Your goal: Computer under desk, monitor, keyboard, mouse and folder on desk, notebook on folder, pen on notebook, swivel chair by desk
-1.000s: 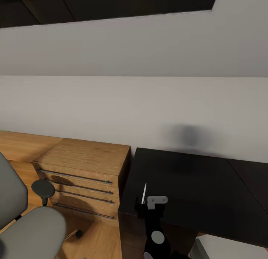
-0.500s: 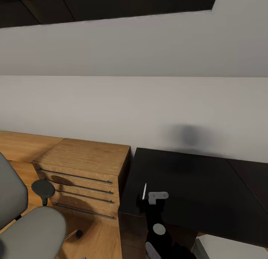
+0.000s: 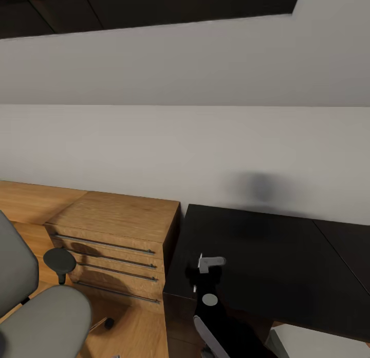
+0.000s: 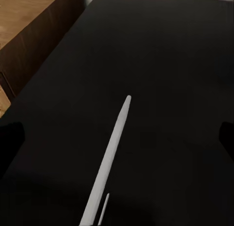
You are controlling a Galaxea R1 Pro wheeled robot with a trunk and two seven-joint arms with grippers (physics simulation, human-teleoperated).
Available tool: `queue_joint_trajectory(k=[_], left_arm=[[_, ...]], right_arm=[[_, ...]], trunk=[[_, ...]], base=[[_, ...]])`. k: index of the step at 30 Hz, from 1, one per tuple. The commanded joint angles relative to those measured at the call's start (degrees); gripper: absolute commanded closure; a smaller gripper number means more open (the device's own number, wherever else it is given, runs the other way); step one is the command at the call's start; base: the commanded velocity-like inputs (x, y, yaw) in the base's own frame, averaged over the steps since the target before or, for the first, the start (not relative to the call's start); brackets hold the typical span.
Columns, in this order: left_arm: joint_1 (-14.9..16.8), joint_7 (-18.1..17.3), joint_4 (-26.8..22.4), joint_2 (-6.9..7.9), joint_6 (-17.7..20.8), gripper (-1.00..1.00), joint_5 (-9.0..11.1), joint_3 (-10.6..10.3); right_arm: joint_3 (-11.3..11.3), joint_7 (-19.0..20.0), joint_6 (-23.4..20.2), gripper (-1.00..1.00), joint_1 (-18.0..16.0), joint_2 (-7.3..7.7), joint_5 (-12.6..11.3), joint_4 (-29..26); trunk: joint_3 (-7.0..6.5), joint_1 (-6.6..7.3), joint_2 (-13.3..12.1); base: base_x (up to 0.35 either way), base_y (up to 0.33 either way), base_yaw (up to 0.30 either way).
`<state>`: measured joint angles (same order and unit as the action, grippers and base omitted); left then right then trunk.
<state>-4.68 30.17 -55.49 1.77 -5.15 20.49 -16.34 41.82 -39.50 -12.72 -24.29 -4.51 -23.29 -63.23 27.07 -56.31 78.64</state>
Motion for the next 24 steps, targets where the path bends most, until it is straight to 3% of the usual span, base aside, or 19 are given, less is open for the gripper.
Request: queue_joint_trajectory(k=[1,9,24], left_arm=[[0.0,0.3,-0.1,0.08,-0.4,-1.0,0.6,-0.4],[0.0,0.4,-0.1,0.08,-0.4,-1.0,0.6,-0.5],[0.0,0.4,-0.1,0.08,-0.4,-1.0,0.6,-0.5]], right_arm=[[0.1,0.1,-0.6,-1.0,-0.6,-0.25,-0.2,0.8],[-3.9,3.9,-1.0,-1.0,-2.5,-1.26,-0.2,6.2],[-4.9,4.4,-1.0,-1.0,-2.6,-1.49,-0.3,8.7]], trunk=[[0.05,0.0,0.0],[0.05,0.0,0.0],[0.05,0.0,0.0]], base=[[0.0,0.0,0.0],[0.0,0.0,0.0],[0.0,0.0,0.0]])
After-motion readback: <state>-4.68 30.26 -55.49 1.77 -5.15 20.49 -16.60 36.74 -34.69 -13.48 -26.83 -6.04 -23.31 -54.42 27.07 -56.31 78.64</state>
